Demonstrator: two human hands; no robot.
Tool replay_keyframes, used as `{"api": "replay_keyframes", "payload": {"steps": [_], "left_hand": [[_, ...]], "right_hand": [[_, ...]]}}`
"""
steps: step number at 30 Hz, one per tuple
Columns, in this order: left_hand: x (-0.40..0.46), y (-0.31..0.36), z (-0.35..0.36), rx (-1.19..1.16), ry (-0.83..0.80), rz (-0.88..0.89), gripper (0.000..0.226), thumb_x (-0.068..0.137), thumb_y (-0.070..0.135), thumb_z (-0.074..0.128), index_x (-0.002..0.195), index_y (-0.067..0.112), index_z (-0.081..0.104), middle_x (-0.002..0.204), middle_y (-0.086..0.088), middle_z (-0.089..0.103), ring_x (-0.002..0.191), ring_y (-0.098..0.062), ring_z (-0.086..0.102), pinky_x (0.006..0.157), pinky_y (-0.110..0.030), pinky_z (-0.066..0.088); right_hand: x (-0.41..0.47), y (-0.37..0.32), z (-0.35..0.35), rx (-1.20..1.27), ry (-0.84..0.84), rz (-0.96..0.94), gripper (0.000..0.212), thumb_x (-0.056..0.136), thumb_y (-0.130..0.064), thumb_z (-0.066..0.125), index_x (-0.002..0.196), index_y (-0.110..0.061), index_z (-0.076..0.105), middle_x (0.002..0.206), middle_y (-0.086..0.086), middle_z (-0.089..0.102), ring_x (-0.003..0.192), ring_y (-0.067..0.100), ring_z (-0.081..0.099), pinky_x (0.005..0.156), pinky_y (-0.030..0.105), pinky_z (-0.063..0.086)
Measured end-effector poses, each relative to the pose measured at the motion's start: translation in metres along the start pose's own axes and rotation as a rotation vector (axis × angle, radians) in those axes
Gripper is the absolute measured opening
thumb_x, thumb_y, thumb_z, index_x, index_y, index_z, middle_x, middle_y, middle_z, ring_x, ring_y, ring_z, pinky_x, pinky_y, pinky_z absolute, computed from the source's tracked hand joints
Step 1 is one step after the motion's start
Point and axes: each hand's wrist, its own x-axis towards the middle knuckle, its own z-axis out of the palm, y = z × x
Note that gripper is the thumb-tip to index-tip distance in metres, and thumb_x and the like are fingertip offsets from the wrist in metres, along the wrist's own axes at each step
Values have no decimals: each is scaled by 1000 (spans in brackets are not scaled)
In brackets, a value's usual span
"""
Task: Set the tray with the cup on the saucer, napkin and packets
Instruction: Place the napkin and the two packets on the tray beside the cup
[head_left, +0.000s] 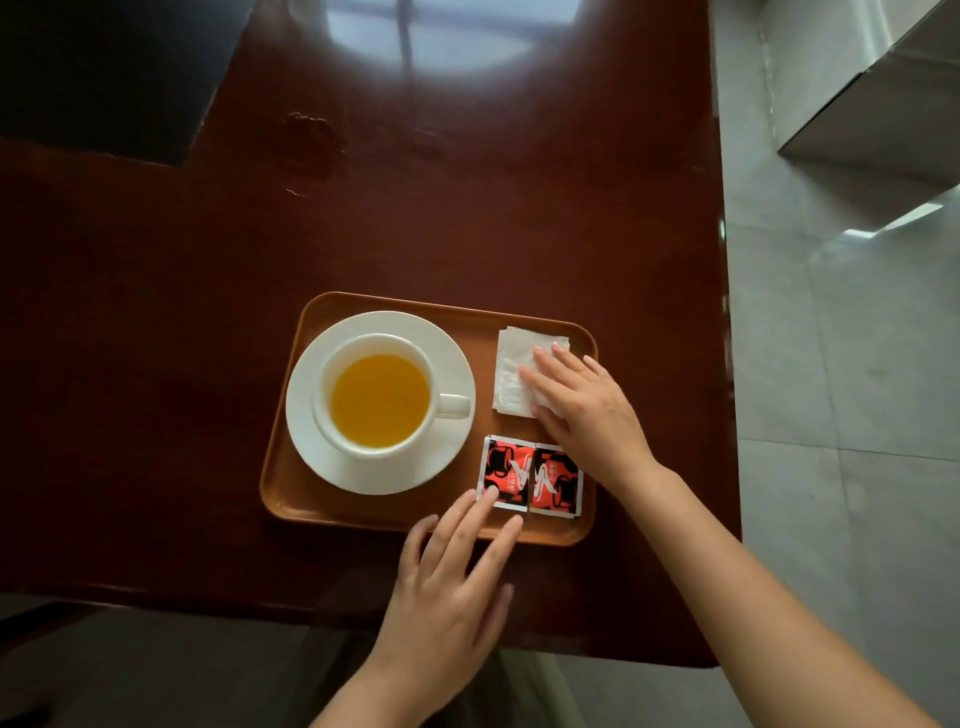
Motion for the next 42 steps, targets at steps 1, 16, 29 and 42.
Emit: {"api": "replay_keyframes", "payload": {"steps": [1,16,29,42], "left_hand": [[3,1,2,21,-47,-33,51,87,35,44,137,23,40,148,-9,38,139,-20,23,109,-46,29],[27,8,12,203,-281,-94,64,88,52,31,143,19,33,152,-1,28,140,-20,22,105,-51,17],[34,5,12,213,-269,-149,67,87,54,30,145,20,28,153,-1,25,141,-21,19,105,-51,30],[34,2,13,191,-248,-139,65,89,52,29,146,21,25,155,1,21,142,-21,15,106,-51,29]], "right_hand": [[0,0,1,0,-1,-9,42,89,-14,59,130,-16,50,141,12,46,134,29,37,110,43,26],[-91,-10,8,74,262,10,31,81,-17,69,111,-9,66,117,8,66,111,24,59,101,40,41],[-89,-23,18,85,196,70,33,80,-12,69,113,-6,65,116,10,67,108,25,61,98,36,44],[-91,-28,19,97,204,66,31,82,-13,67,112,-7,66,116,9,67,110,26,60,97,39,46]]}}
